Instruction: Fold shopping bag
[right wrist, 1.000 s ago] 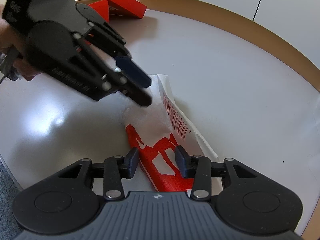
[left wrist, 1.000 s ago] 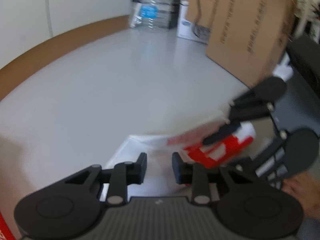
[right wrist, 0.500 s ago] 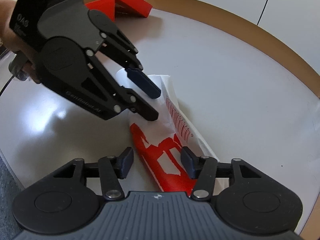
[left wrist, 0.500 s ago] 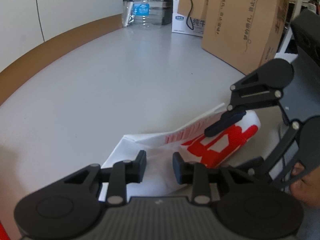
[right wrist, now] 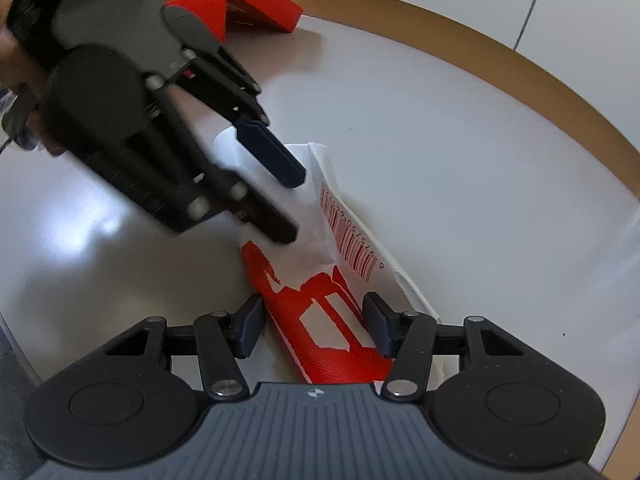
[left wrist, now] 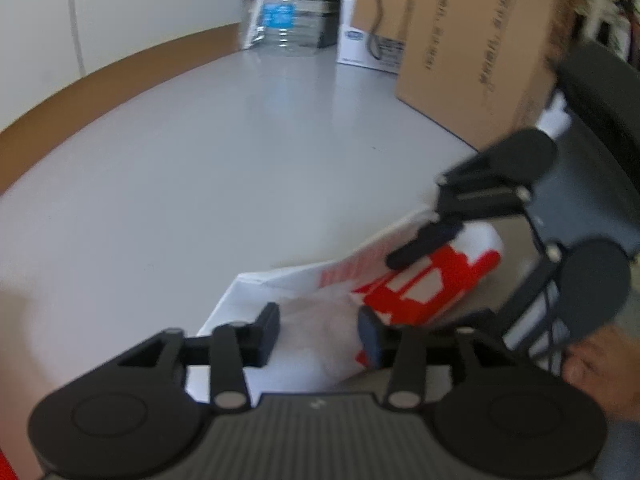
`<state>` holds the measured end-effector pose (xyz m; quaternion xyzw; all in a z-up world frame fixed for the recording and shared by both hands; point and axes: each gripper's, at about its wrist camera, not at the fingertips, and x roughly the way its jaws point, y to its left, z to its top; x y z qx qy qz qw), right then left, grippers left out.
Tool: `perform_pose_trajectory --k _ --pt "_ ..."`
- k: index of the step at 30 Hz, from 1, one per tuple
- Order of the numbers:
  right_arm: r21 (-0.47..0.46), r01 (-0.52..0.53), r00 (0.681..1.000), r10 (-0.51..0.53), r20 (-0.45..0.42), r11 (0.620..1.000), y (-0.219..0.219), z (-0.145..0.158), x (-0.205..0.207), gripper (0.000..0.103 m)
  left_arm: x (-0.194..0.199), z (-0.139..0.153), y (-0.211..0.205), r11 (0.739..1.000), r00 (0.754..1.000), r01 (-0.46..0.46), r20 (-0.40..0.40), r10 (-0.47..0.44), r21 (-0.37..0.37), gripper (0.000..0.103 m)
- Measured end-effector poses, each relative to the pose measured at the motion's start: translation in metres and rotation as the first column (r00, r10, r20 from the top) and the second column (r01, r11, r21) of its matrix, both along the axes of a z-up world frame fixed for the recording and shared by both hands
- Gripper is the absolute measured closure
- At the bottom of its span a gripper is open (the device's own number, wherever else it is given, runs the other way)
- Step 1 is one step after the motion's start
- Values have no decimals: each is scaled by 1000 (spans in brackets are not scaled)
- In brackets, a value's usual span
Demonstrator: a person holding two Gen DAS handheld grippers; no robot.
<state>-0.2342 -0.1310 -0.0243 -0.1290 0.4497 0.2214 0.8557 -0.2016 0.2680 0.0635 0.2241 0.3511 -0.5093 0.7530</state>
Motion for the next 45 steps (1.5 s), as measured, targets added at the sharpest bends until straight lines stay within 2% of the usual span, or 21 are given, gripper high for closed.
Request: perform_pose_trajectory --k 4,7,9,13,17,19,22,26,30,32,34,37,39,41,43,44,45 --pt "102 66 997 -60 -57 993 -17 3 6 45 -9 8 13 999 999 41 23 -41 -15 45" --pt "192 127 988 -107 -111 973 -30 3 9 45 -17 10 21 996 992 91 91 -91 7 43" --pt "212 147 984 -122 -128 966 -35 3 10 45 -22 10 26 994 981 108 156 -111 28 39" --pt "227 169 980 -138 -146 959 -43 5 13 46 -27 9 34 992 971 113 208 -121 49 39" --pt "236 175 978 -141 -152 956 -46 0 16 46 -37 9 42 983 943 151 284 -175 105 38" --pt "255 187 975 -148 -165 949 -46 -7 8 46 -37 11 46 984 944 146 282 -170 105 38" --pt "249 187 976 -150 -161 950 -43 -7 10 46 -29 15 51 987 960 125 237 -146 101 38" --pt "181 140 989 -127 -81 974 -31 -2 3 51 -15 27 62 992 983 96 151 -109 87 37" --pt "25 58 998 -58 20 998 -13 0 -9 60 -5 38 74 996 994 64 82 -69 57 37" --pt "-25 31 999 -29 42 999 -10 0 -15 64 -1 43 83 997 998 54 39 -56 52 37" --pt "-84 -4 998 9 59 996 -3 -4 -18 66 -2 45 88 997 998 58 35 -60 60 37" --pt "-73 0 999 3 48 997 -5 -3 -17 66 -4 50 98 996 997 60 42 -63 66 37" --pt "27 53 999 -53 -9 998 -18 0 -9 66 -5 54 104 997 997 59 49 -62 59 39" --pt "153 132 989 -119 -93 979 -36 1 0 66 -10 62 119 998 996 58 73 -60 26 41" --pt "331 289 946 -214 -245 899 -62 -4 10 66 -12 66 129 999 996 46 82 -46 2 42" --pt "343 301 941 -219 -256 890 -65 -5 10 66 -12 69 135 999 996 36 84 -35 -14 44" --pt "386 349 923 -243 -297 854 -73 -8 11 66 -11 71 139 999 996 28 80 -26 -22 44"
